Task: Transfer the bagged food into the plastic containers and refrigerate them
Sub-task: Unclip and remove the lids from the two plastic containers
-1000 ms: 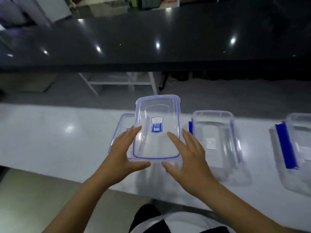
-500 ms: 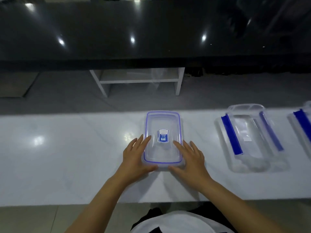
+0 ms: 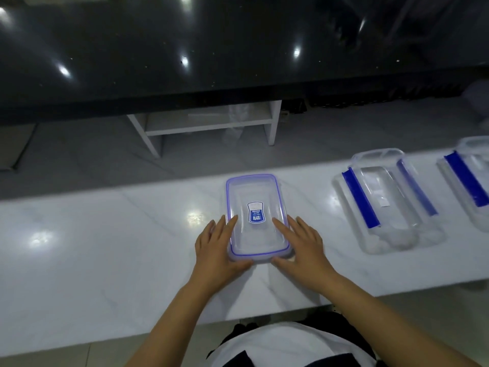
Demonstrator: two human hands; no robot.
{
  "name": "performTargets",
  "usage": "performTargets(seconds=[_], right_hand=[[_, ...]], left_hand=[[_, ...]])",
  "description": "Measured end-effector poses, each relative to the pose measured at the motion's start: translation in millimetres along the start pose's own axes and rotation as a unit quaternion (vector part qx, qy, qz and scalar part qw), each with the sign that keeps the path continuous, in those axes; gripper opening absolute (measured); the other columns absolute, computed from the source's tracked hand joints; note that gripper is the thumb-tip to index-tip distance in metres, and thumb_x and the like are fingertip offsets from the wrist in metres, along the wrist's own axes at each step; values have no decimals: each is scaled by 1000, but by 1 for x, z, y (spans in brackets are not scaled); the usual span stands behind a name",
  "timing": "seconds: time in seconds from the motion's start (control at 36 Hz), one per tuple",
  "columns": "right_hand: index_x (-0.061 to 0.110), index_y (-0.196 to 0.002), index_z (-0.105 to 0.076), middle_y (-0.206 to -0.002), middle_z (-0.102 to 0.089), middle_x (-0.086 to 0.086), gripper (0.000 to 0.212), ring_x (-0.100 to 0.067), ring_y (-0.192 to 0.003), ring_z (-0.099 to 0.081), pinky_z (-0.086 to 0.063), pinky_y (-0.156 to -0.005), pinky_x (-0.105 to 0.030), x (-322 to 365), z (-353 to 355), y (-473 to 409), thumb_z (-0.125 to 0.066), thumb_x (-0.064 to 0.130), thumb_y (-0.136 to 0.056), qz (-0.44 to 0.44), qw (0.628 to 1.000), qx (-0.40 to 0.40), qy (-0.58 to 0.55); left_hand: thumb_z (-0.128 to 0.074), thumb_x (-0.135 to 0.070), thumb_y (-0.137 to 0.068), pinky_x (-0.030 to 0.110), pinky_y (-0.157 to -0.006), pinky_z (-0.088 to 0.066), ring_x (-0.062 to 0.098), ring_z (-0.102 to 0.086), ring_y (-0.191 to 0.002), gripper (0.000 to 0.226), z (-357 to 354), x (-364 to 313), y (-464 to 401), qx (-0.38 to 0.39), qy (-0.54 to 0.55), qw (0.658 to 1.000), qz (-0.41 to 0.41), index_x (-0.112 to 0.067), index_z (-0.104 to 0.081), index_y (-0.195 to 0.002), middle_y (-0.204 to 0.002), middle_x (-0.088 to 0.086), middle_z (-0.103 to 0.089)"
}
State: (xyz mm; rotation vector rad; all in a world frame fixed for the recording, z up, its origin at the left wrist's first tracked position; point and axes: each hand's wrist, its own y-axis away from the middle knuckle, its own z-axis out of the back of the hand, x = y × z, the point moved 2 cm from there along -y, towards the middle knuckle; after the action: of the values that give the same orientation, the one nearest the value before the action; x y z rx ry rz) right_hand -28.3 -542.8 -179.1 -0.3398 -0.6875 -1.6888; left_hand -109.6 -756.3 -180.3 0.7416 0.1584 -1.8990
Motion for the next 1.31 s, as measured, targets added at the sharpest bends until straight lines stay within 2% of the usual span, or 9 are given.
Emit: performTargets(seconds=[0.28, 0.39, 0.5, 0.61, 0.75, 0.86, 1.03, 1.14, 1.31], right_hand=[[52, -150, 2, -167, 2, 10, 88, -15, -153, 8, -2, -122, -41, -1, 8, 3, -62, 55, -90, -2, 999, 44, 2], [53, -150, 4, -166, 4, 14, 92, -14, -152, 9, -3, -121, -44, 4, 32, 15, -59, 67, -85, -34, 999, 31, 1], [70, -135, 0, -164, -4, 21, 76, -8, -152, 4, -10, -123, -47, -2, 73, 51, -59, 64, -86, -103, 991, -40, -78], [65, -134, -12, -160, -18, 21, 71, -10, -151, -8, -19, -122, -51, -22, 119, 104, -50, 73, -76, -165, 958, -196, -124], [60, -142, -8, -163, -12, 17, 80, -14, -152, -1, -8, -121, -51, -79, 166, 176, -38, 82, -71, -263, 923, -275, -46], [58, -146, -12, -165, -13, 13, 78, -15, -152, -1, -8, -122, -50, -132, 188, 224, -45, 74, -77, -307, 898, -313, -39], [65, -140, -24, -164, -13, 18, 79, -9, -150, -2, -12, -120, -43, -215, 215, 287, -51, 78, -68, -322, 883, -310, -141], [74, -126, -23, -161, -18, 18, 67, -12, -151, -6, -14, -121, -44, -278, 237, 335, -47, 83, -64, -343, 872, -313, -155], [54, -146, -28, -163, -20, 14, 91, -15, -151, -7, -15, -120, -42, -355, 265, 379, -41, 87, -61, -353, 874, -303, -143]], left_hand=[[-68, -77, -67, 46, -124, -10, 23, 0, -154, 118, 0, -2, 1, 32, -15, 999, 4, -40, -2, -157, -168, -2, -7], [-52, -95, -59, 48, -122, -9, 23, 4, -154, 121, 9, -14, 6, 30, -1, 1000, 0, -47, 5, -154, -168, -4, 2], [-44, -102, -57, 49, -121, -12, 20, 1, -154, 111, 16, -46, 6, 4, 30, 998, -50, -62, 9, -146, -167, -13, 5], [-42, -100, -61, 43, -114, -7, 16, 4, -153, 101, 2, -111, -5, -11, 58, 992, -110, -68, 8, -143, -160, -29, 22], [-25, -99, -72, 38, -112, 9, 5, 23, -148, 88, -37, -208, -4, 28, 29, 973, -227, -66, 13, -144, -156, -31, 30], [-18, -98, -72, 34, -110, 16, 1, 31, -143, 84, -76, -273, 7, 60, -6, 964, -259, -67, 17, -141, -151, -34, 37], [-16, -96, -75, 33, -111, 20, -1, 42, -136, 78, -142, -358, 33, 100, -52, 955, -276, -70, 21, -138, -148, -33, 40], [-15, -96, -73, 31, -109, 24, 1, 44, -136, 81, -184, -407, 39, 116, -93, 944, -294, -68, 22, -139, -147, -30, 42], [-25, -92, -74, 35, -120, 10, 5, 28, -145, 77, -236, -469, 46, 130, -102, 948, -272, -71, 22, -133, -150, -27, 35]])
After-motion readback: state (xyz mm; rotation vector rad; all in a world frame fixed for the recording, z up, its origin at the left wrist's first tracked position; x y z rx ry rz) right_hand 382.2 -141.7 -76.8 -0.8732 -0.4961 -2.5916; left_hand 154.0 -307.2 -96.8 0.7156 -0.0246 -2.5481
